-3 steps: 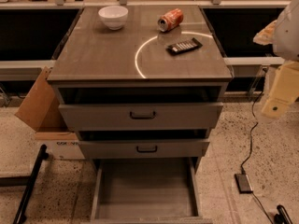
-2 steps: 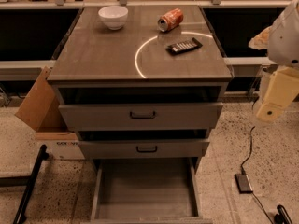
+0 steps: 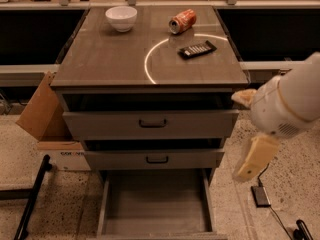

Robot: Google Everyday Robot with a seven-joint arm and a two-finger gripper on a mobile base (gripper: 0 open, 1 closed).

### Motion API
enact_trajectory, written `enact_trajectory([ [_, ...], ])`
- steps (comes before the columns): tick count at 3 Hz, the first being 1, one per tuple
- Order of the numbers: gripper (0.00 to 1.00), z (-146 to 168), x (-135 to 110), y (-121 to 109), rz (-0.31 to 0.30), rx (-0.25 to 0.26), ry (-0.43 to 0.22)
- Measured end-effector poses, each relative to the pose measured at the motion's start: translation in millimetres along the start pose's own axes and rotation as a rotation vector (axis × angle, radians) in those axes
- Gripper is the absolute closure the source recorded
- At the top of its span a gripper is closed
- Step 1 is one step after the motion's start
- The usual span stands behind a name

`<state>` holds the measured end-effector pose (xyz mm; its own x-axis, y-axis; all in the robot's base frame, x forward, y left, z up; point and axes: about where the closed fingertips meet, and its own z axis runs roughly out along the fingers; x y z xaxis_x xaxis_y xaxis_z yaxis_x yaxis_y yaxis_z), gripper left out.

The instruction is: Close bottom drawer

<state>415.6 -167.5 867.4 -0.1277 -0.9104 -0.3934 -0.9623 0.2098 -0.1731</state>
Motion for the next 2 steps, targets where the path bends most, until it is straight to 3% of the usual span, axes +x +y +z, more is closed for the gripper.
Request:
enact_trajectory([
  [1,0.00,79.0,11.8,39.5,0.025,-0.095,-0.055],
  [2,0.00,77.5,11.1,38.7,0.024,-0.093,-0.055],
])
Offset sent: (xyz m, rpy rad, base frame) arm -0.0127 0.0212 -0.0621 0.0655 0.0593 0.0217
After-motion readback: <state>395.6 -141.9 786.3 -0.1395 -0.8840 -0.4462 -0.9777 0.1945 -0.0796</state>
